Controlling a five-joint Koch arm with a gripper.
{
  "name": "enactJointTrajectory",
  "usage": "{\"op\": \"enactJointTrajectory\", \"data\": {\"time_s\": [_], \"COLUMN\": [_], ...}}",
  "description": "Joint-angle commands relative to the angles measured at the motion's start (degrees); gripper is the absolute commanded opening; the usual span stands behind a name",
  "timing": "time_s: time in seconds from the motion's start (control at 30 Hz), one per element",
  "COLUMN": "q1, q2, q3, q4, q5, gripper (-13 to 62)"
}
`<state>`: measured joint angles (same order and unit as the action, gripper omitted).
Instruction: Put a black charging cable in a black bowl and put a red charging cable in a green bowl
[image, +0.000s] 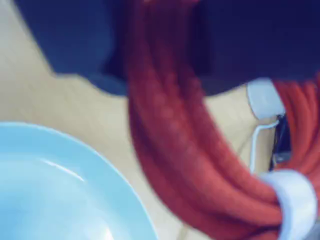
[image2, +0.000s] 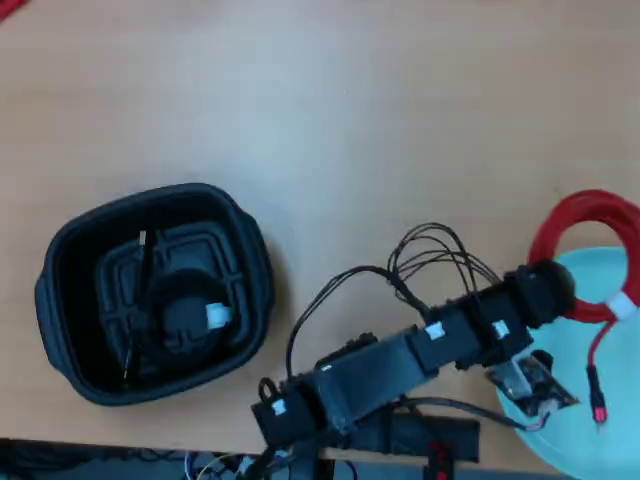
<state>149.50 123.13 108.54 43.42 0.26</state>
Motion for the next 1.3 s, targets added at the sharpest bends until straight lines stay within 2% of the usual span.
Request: {"op": "enactJointTrajectory", "data": {"time_s": [0.0,0.17,0.3,0.57,1.1,1.2,1.27], "q1": [1.67,6.42,12.48,20.92,20.3,20.21,20.13], "q2": [-3.87,-15.12,-19.34,-19.34,-19.16,-19.34,-19.25], "q3": [-3.6,-3.52,-2.55,5.1,10.02,7.03,4.13], "q4": [-13.45,-19.51,-19.86,-19.86,-18.46,-16.0,-12.66], "q5": [-2.29,-2.29,-2.37,-2.29,-1.85,-1.85,-1.85], "gripper": [-7.8,-7.8,-7.8,-7.8,-7.6,-4.8,0.0]}}
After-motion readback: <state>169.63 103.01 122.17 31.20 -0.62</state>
